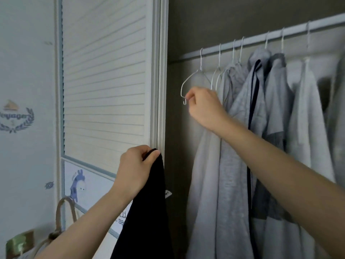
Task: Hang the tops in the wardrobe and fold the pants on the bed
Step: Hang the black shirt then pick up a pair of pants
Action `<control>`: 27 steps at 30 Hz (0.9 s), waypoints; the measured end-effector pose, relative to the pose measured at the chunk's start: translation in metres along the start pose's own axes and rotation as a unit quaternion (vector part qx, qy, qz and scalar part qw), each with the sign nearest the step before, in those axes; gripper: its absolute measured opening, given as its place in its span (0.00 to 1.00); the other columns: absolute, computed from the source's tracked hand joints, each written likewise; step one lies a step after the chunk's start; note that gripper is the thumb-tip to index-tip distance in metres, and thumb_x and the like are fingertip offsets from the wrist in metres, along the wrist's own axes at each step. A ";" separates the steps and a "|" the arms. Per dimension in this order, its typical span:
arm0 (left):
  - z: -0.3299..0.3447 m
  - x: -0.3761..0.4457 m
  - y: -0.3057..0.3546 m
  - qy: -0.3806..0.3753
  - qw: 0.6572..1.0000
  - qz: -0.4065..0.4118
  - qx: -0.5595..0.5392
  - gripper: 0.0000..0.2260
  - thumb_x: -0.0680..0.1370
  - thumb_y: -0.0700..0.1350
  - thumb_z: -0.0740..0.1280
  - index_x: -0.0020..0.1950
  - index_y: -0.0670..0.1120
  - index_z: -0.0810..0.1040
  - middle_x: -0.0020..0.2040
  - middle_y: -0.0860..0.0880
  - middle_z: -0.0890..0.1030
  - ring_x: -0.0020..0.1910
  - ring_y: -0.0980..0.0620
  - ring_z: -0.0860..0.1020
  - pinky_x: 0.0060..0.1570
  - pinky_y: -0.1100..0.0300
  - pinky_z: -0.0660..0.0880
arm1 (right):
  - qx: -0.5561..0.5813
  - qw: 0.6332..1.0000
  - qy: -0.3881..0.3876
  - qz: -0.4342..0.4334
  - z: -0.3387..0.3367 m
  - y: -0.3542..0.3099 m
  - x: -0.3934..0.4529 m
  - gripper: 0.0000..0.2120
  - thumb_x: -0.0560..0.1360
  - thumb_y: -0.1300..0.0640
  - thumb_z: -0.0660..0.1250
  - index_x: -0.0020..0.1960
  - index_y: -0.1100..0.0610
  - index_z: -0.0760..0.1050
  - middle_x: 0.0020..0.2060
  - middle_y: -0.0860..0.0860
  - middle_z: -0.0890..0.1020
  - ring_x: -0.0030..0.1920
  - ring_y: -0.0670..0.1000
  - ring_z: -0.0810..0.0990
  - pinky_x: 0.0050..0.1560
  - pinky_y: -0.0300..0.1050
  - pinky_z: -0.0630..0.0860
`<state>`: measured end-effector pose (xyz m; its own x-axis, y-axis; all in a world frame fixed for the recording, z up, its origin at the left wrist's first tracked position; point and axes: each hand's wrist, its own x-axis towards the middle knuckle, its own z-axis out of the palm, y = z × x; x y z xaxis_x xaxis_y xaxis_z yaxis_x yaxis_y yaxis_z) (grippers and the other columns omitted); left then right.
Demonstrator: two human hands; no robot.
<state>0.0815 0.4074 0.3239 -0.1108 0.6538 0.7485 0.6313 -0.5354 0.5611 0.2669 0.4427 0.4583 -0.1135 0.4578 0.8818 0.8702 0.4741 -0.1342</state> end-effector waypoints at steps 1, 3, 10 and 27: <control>0.000 0.007 0.002 0.003 1.000 0.012 0.012 0.14 0.79 0.51 0.66 0.37 0.45 0.79 0.32 0.51 0.78 0.34 0.56 0.76 0.34 0.69 0.69 | -0.025 1.000 0.012 -0.008 0.001 0.001 0.023 0.13 0.75 0.64 0.57 0.55 0.59 0.77 0.54 0.58 0.80 0.55 0.58 0.77 0.57 0.48 0.74; 0.001 0.024 0.008 0.008 0.999 0.038 0.021 0.15 0.79 0.52 0.64 0.37 0.45 0.78 0.32 0.51 0.78 0.35 0.57 0.76 0.33 0.68 0.69 | -0.101 0.995 0.013 -0.007 0.005 0.007 0.066 0.14 0.76 0.64 0.58 0.59 0.63 0.74 0.58 0.61 0.76 0.59 0.61 0.73 0.60 0.50 0.71; 0.004 0.056 0.009 0.011 0.998 0.049 0.032 0.15 0.80 0.53 0.64 0.37 0.46 0.78 0.32 0.51 0.78 0.34 0.56 0.76 0.31 0.69 0.68 | -0.168 0.976 0.027 0.135 0.017 0.035 0.131 0.25 0.76 0.60 0.61 0.70 0.68 0.59 0.67 0.63 0.65 0.66 0.65 0.64 0.64 0.55 0.66; 0.017 0.059 -0.004 -0.003 0.999 0.028 0.021 0.14 0.79 0.52 0.65 0.37 0.47 0.78 0.33 0.51 0.77 0.34 0.55 0.77 0.30 0.72 0.70 | -0.368 0.903 -0.014 0.221 -0.013 0.108 0.133 0.07 0.72 0.63 0.64 0.50 0.61 0.76 0.49 0.58 0.79 0.58 0.60 0.74 0.57 0.52 0.64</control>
<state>0.0859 0.4568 0.3597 -0.0700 0.6262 0.7765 0.6679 -0.5487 0.5028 0.3521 0.5454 0.5666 0.3195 0.5045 0.8021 0.9157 -0.3822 -0.1243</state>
